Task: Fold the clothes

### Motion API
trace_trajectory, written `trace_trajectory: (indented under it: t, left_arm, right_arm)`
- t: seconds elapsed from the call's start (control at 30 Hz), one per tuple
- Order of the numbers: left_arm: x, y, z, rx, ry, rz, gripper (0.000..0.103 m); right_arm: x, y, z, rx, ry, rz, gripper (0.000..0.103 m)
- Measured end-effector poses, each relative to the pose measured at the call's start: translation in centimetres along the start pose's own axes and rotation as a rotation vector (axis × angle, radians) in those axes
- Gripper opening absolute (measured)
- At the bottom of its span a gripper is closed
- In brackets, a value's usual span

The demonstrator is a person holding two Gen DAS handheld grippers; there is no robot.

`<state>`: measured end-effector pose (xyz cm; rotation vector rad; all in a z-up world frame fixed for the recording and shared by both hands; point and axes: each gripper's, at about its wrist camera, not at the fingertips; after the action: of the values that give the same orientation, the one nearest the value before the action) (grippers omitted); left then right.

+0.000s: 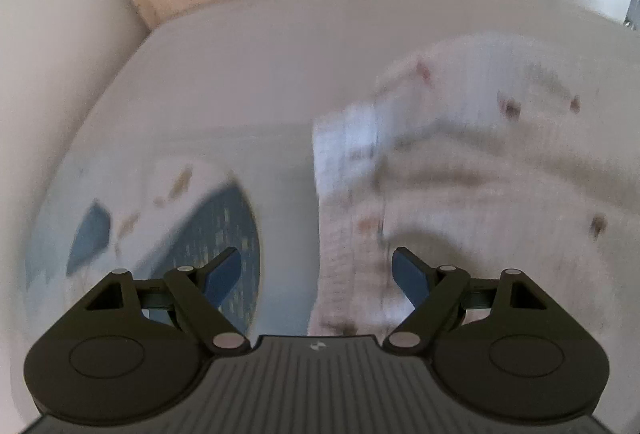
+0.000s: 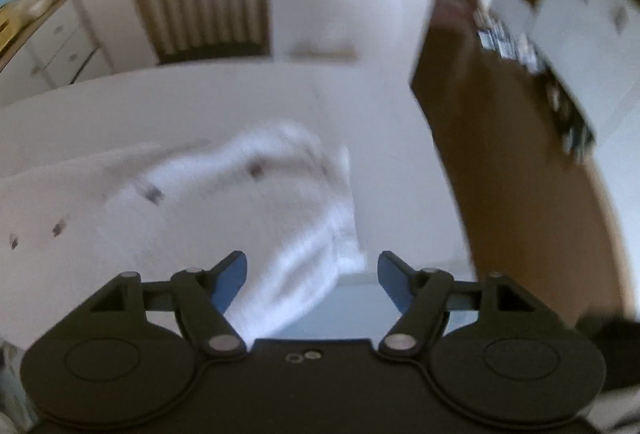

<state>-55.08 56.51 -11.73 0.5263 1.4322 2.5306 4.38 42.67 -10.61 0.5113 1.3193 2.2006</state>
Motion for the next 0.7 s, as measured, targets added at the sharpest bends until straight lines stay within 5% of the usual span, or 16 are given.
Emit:
trace_trajectory:
  t: [0.23,0.4,0.53,0.63,0.7]
  left_arm:
    - [-0.9,-1.0,-0.9,0.002,0.047,0.045,0.083]
    - [-1.6,-1.5,-0.2,0.004,-0.006,0.079,0.085]
    - [-1.5,-1.4,-0.1,0.008,-0.014,0.063,0.087]
    - [-1.7,-1.3,-0.2,0.000,-0.037,0.056,0.087]
    - [-1.8,-1.4,-0.2,-0.002,-0.051,0.058,0.087]
  right_arm:
    - [0.3,-3.5,-1.3,0.022,-0.199,-0.027,0.103]
    - [2.9,-2.2,-1.0,-0.050,-0.153,-0.063,0.103]
    - [1.2,0.8,0.0,-0.156,-0.188,-0.171,0.103]
    - [-0.8,1.4,0.4,-0.151,-0.218,-0.228,0.103]
    - [-1.0,1.4,-0.3,-0.128,-0.204,-0.186,0.103]
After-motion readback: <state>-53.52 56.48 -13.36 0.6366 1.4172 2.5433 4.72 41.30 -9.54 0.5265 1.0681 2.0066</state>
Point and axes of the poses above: each gripper's, at about its wrist camera, not at the fingertips, and y roughly against the way its jaws point, x to its left, z to its top
